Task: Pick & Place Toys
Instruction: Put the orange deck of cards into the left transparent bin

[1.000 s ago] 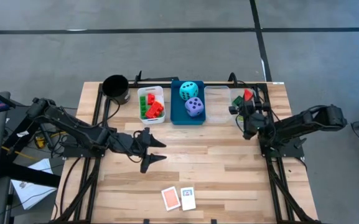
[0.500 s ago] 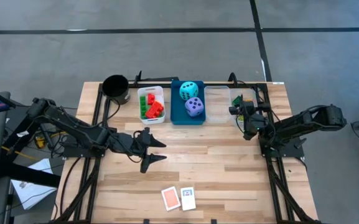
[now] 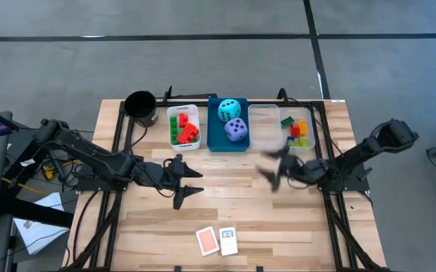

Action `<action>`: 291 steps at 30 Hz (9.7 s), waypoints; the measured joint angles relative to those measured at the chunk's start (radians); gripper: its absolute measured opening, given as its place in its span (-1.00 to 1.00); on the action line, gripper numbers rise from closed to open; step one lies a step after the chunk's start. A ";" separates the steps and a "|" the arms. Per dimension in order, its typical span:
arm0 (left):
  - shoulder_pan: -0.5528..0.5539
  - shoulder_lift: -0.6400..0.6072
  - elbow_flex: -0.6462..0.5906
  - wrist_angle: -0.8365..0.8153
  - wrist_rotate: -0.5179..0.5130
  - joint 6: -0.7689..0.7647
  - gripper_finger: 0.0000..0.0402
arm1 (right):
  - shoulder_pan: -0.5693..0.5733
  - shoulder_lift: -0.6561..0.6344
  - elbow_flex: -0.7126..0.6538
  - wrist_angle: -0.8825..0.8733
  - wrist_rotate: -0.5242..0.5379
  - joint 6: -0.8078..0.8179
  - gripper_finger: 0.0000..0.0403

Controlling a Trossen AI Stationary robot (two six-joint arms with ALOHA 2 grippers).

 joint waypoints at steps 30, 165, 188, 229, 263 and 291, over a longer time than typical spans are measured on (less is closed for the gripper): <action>-0.182 0.343 0.000 0.104 0.139 0.748 0.20 | 0.265 0.001 0.161 -0.266 -0.372 0.004 0.52; 0.242 0.280 0.204 0.001 0.350 0.887 0.49 | 0.159 -0.009 0.201 -0.221 0.045 0.143 0.52; 0.355 0.343 0.205 0.256 0.746 0.217 0.49 | 0.366 0.213 0.449 -0.317 0.348 -0.805 0.52; 0.341 0.361 0.202 0.218 0.736 0.220 0.49 | 0.313 0.503 0.733 -0.249 0.481 -0.884 0.52; 0.352 0.350 0.206 0.158 0.704 0.274 0.82 | 0.325 0.507 0.933 -0.977 0.443 -0.411 -0.67; 0.481 0.061 0.205 0.080 0.550 0.370 0.83 | -0.057 0.024 0.692 -2.182 0.401 1.202 -0.67</action>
